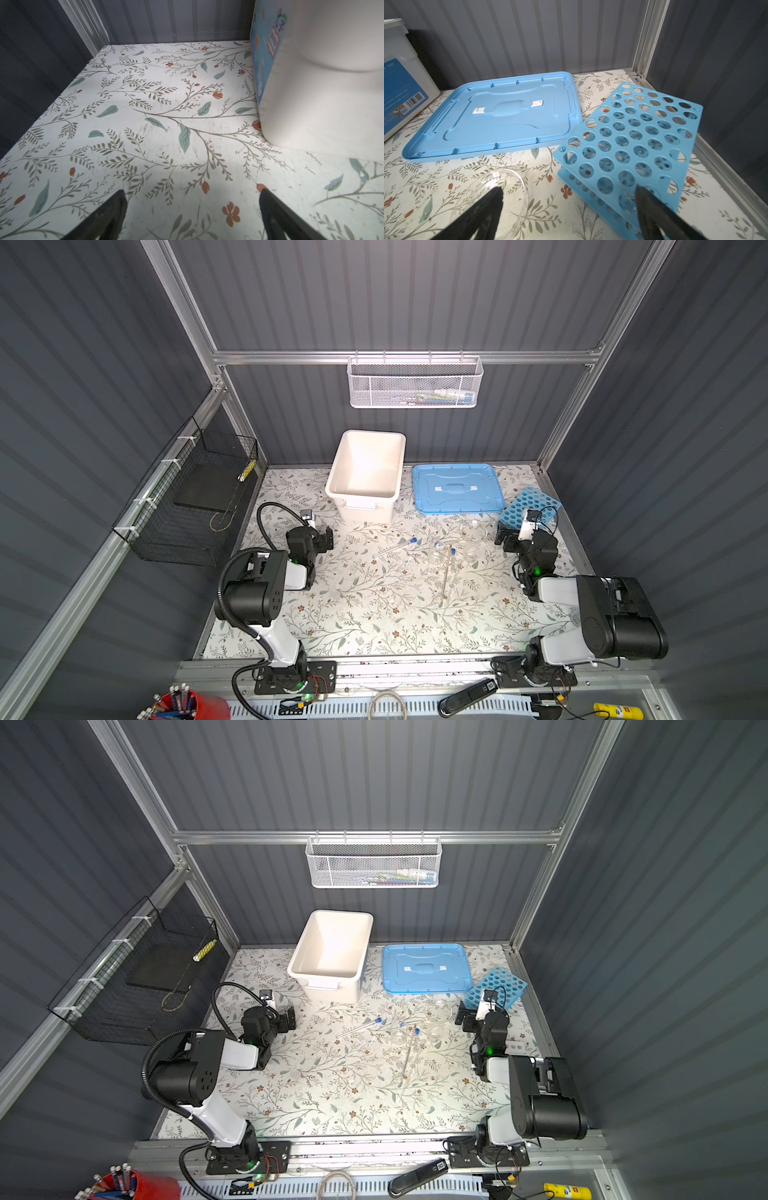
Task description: Organize the chemistry lab equipment
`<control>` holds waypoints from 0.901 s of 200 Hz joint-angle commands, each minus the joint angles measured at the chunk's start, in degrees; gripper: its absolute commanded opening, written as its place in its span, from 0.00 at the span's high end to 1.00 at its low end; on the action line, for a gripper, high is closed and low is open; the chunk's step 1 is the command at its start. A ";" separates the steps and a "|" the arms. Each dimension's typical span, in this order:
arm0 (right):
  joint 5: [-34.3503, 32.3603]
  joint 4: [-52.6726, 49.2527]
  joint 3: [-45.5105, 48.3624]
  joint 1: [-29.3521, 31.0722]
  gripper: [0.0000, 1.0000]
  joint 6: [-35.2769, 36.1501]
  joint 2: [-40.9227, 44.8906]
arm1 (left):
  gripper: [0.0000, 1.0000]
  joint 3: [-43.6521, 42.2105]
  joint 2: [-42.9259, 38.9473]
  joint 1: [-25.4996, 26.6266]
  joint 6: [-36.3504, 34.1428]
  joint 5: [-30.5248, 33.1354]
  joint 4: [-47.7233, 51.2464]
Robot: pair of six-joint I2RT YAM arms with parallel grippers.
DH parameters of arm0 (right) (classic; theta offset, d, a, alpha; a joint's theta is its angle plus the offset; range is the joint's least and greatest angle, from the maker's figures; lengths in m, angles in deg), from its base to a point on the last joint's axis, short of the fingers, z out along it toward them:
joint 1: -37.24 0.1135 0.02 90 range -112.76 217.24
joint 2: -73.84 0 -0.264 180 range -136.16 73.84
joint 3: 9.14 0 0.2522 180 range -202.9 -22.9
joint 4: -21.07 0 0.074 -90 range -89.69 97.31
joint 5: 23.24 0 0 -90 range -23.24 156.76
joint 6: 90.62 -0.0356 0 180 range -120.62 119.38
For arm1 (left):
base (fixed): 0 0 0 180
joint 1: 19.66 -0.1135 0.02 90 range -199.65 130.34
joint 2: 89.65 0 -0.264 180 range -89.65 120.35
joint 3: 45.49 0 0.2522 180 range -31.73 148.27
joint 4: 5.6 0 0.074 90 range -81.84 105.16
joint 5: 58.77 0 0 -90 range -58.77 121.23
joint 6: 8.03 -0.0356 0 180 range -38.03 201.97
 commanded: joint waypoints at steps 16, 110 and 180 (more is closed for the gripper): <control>0.64 0.24 -0.59 -0.03 0.01 -0.02 0.25 | 0.00 -0.29 -0.15 -0.45 0.68 -0.54 -0.06; -0.92 1.17 1.52 -0.03 0.01 -0.59 4.29 | 0.00 -0.91 -4.54 -0.37 0.16 -0.87 2.41; -2.81 -11.83 0.28 -0.03 0.01 -1.79 15.88 | 0.00 3.93 -12.74 -0.28 3.26 -1.51 20.82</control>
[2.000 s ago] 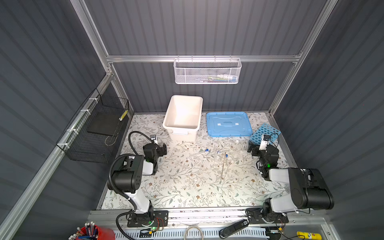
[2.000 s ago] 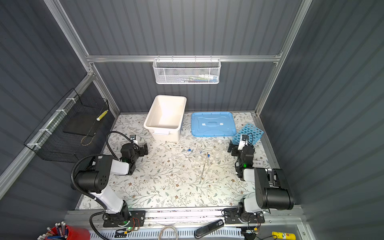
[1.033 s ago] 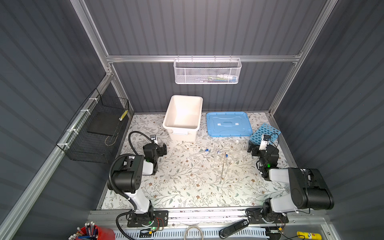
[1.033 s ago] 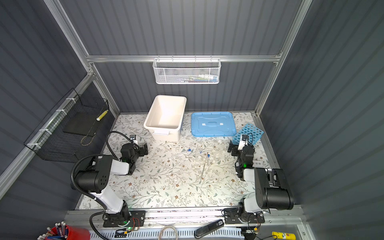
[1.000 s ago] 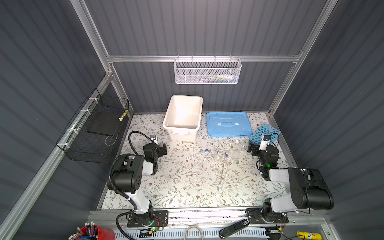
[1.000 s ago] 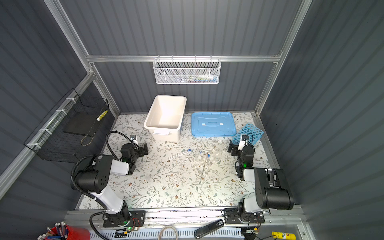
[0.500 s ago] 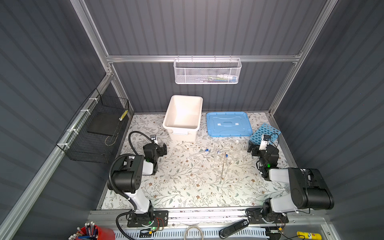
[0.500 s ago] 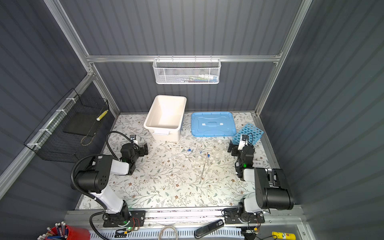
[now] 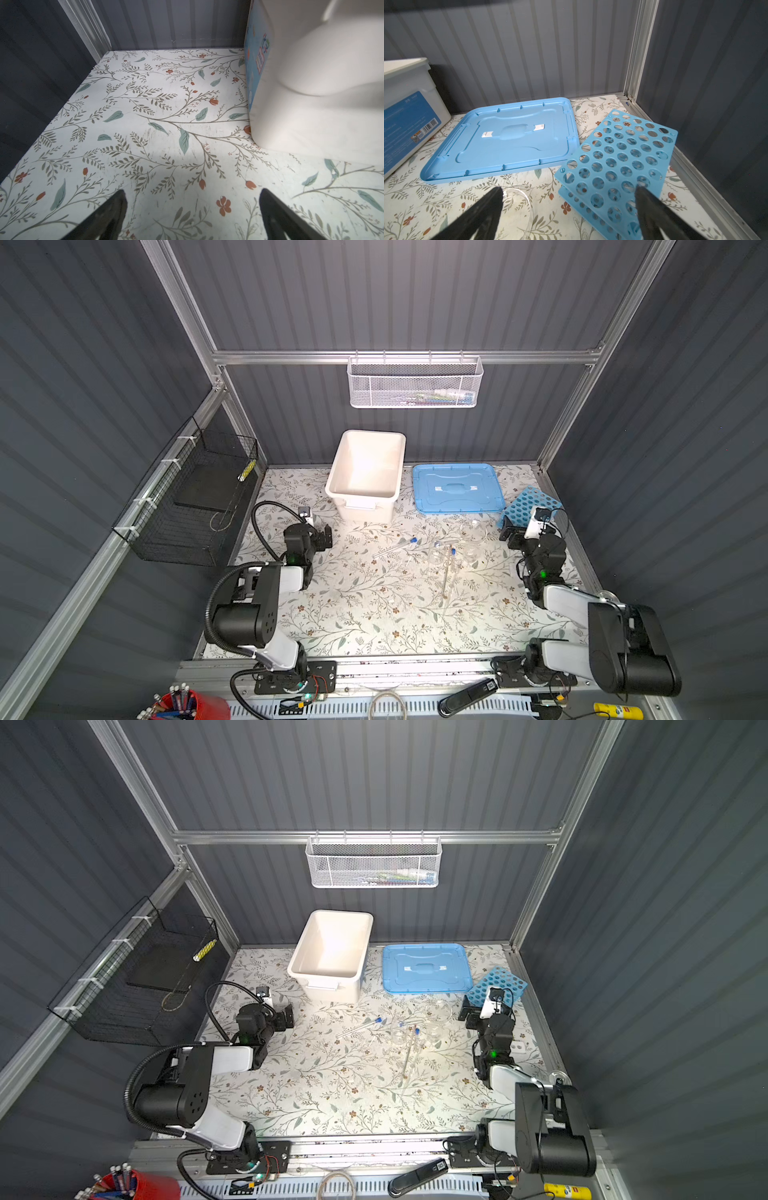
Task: Organize the chemistry lab equipment
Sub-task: 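Lower the right gripper onto the white six-hole tube rack while the left arm extends forward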
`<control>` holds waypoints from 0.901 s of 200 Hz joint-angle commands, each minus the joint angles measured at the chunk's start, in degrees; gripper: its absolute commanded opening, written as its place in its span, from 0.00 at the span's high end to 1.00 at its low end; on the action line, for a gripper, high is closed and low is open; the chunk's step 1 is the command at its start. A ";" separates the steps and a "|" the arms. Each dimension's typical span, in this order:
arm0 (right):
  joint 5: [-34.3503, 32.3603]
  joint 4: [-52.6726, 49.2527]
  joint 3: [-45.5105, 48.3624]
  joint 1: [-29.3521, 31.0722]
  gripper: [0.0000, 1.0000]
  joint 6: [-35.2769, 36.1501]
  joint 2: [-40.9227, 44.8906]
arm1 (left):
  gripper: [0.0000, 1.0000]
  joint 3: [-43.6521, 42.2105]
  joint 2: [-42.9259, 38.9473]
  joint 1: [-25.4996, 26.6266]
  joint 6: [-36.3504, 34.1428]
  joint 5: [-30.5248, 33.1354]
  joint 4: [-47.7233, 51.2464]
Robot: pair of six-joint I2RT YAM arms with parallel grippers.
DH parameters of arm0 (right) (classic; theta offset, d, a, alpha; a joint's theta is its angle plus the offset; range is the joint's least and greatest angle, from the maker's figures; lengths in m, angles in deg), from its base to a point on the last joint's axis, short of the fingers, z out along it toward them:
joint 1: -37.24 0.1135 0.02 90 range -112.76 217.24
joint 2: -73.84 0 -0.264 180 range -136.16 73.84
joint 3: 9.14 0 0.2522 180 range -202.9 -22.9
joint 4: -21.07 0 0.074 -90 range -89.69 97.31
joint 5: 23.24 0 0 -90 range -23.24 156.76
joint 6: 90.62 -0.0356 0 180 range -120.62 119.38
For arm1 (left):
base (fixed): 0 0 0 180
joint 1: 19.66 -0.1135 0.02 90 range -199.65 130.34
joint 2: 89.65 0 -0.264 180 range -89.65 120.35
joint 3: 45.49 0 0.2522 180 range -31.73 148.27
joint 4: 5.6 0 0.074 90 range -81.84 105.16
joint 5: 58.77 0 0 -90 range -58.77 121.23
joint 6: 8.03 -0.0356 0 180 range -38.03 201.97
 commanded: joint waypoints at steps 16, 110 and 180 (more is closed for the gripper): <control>-1.77 -12.94 -1.82 -0.03 0.01 -2.20 7.14 | 0.00 4.81 -5.68 -0.28 4.72 -0.78 15.02; -5.68 -79.09 -29.99 -0.03 0.01 -20.97 13.28 | 0.00 19.88 -13.21 0.07 17.16 -3.11 55.09; -0.01 -100.31 -38.79 -0.12 0.01 -27.59 9.12 | 0.00 28.93 -16.93 3.01 21.54 -8.34 73.67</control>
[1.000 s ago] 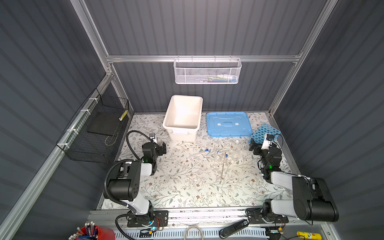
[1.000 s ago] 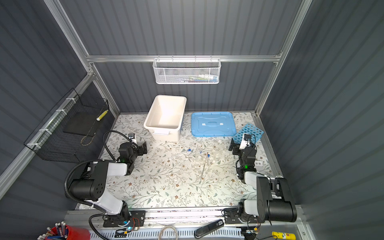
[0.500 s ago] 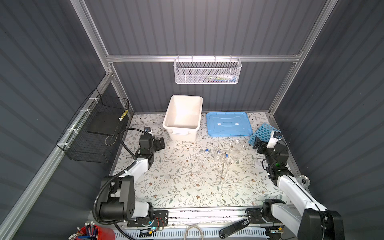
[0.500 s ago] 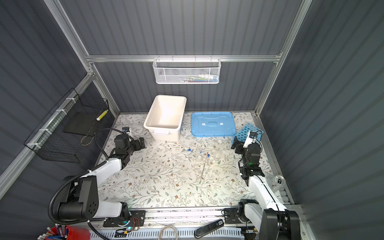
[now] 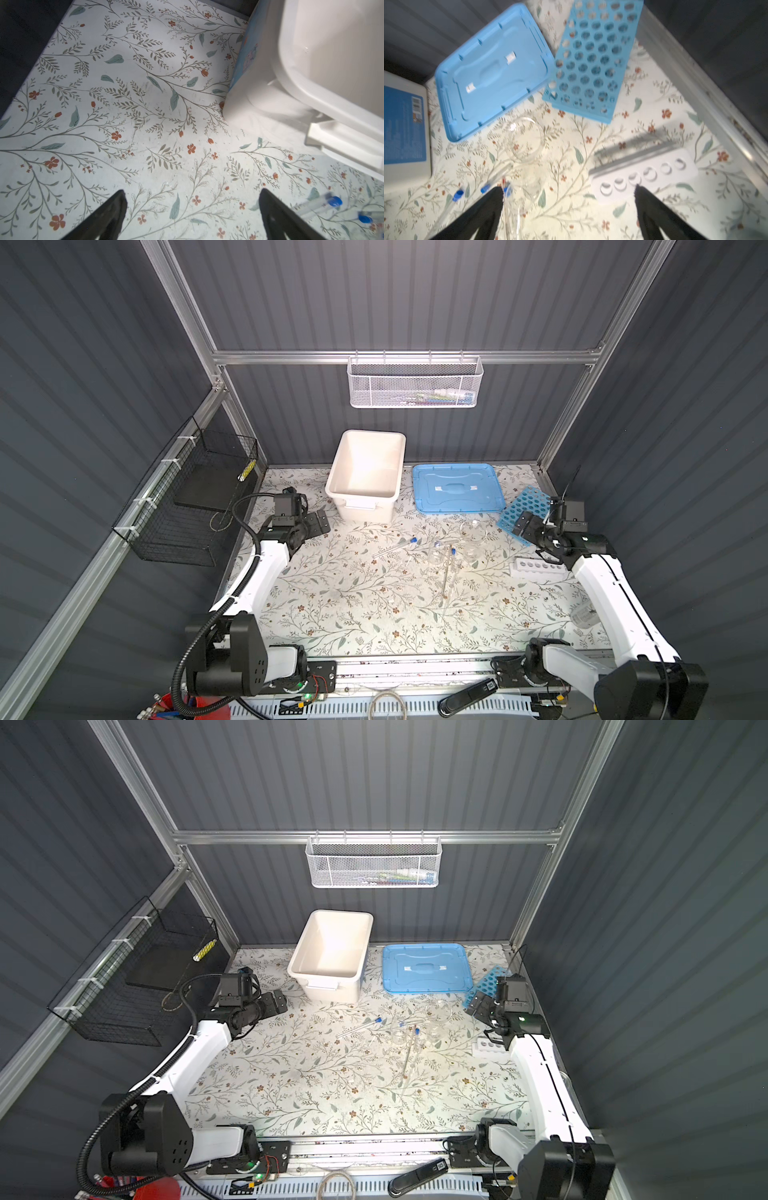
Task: Organize the chemistry lab equipment
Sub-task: 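Lower the right gripper onto the white six-hole tube rack while the left arm extends forward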
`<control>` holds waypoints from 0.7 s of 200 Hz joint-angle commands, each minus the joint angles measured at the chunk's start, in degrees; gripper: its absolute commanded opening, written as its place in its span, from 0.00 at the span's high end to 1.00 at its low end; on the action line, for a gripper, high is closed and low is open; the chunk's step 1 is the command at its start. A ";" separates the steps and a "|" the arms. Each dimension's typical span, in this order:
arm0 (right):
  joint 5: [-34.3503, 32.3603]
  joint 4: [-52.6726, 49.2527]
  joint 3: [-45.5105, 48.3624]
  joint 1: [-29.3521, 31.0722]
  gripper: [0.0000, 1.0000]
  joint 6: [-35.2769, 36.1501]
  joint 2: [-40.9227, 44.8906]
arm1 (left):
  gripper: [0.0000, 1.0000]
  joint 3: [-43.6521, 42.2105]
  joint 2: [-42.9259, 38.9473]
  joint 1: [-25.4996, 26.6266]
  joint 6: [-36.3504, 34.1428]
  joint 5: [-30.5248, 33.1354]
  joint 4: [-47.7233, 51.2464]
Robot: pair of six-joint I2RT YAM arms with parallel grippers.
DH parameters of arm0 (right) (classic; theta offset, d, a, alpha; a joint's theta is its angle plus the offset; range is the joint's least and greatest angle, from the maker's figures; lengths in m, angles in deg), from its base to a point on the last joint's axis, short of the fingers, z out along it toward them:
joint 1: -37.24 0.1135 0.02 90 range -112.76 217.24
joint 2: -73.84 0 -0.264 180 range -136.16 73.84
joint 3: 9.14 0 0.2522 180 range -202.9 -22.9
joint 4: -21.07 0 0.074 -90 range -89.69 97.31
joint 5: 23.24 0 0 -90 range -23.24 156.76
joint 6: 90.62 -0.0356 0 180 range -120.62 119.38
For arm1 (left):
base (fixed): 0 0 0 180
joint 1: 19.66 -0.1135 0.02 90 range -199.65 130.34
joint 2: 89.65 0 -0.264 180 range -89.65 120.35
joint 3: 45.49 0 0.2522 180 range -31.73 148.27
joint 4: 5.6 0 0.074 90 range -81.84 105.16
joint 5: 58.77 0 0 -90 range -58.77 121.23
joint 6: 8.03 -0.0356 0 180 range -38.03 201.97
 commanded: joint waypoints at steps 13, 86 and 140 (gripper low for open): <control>1.31 -10.89 0.61 -0.65 0.01 -4.40 2.59 | 0.00 1.90 -3.57 3.86 3.59 -2.80 12.42; 11.59 -10.80 3.04 -14.30 0.01 -1.97 -3.06 | 0.00 3.18 -6.79 12.69 6.57 -3.89 18.52; 10.39 -9.25 0.10 -16.95 0.01 0.37 -10.30 | 0.00 3.92 -5.42 12.78 5.52 -5.94 17.16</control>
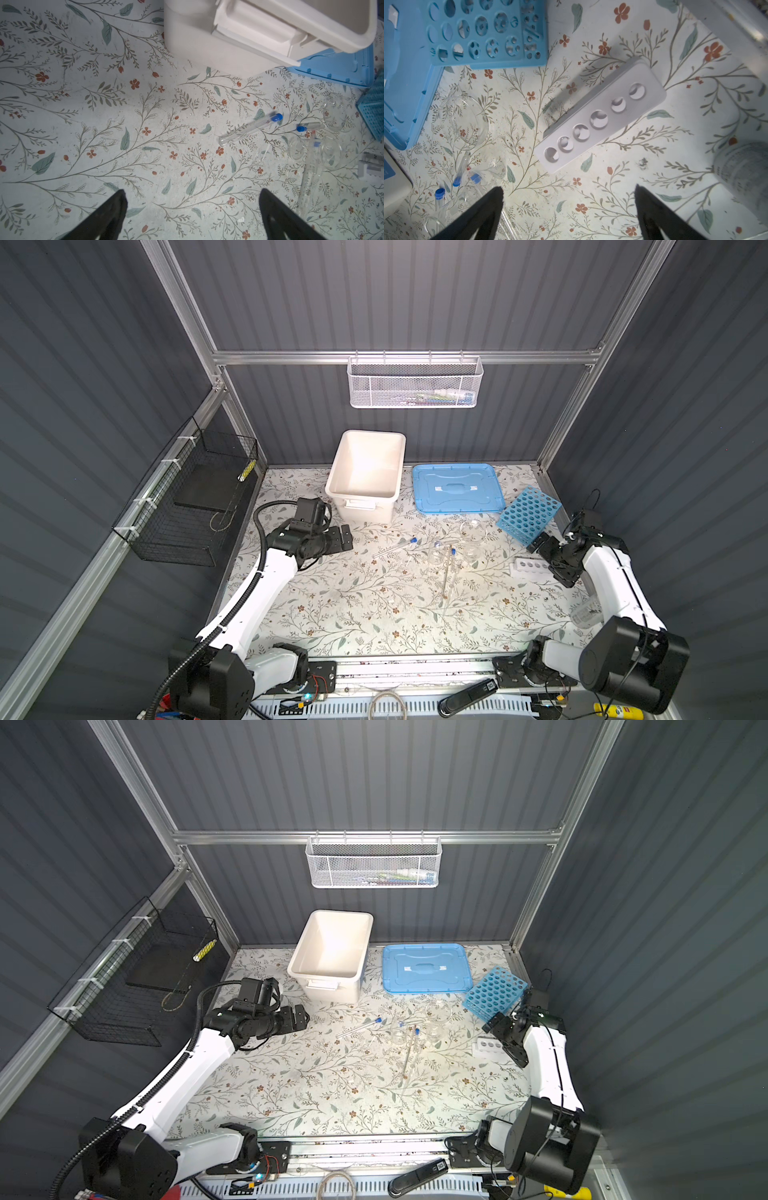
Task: Organize the chemistry lab equipment
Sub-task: 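Lower the right gripper onto the white six-hole tube rack while the left arm extends forward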
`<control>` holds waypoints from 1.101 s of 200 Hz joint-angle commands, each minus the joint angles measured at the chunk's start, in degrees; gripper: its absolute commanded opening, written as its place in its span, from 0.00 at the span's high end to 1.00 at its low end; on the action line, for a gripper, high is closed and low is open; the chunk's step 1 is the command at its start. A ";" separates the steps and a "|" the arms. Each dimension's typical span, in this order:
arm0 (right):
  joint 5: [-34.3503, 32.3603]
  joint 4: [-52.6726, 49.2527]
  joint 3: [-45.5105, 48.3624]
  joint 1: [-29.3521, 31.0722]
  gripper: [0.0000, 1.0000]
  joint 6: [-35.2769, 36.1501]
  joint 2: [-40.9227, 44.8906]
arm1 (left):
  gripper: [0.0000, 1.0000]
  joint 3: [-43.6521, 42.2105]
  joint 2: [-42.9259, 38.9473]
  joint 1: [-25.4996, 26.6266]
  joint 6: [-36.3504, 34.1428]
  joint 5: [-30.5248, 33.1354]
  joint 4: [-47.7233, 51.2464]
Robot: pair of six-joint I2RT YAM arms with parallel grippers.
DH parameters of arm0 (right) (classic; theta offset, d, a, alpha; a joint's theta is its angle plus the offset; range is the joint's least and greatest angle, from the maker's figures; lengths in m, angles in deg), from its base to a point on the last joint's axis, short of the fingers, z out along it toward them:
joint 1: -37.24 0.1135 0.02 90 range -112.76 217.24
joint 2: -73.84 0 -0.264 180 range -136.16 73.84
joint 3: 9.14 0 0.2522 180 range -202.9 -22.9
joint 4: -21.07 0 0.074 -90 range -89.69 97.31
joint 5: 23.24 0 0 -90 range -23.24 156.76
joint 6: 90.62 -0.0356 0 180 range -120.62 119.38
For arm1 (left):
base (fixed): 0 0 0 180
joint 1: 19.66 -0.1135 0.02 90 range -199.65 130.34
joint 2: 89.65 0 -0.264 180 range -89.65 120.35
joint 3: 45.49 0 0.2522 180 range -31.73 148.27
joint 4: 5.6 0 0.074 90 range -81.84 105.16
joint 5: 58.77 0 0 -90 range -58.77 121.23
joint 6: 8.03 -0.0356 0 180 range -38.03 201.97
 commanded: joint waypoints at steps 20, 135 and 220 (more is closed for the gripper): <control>-1.13 0.25 -2.39 -0.86 0.02 1.73 -4.07 | 0.00 0.36 0.81 0.10 0.13 -1.58 -0.71; -3.48 5.17 -4.11 -0.95 0.15 -0.01 -13.62 | 0.00 0.69 3.02 0.10 -2.11 -3.40 -2.54; -3.60 6.09 -6.09 -0.73 0.25 -0.47 -18.38 | 0.00 -0.57 2.27 0.10 -2.97 -3.45 -3.10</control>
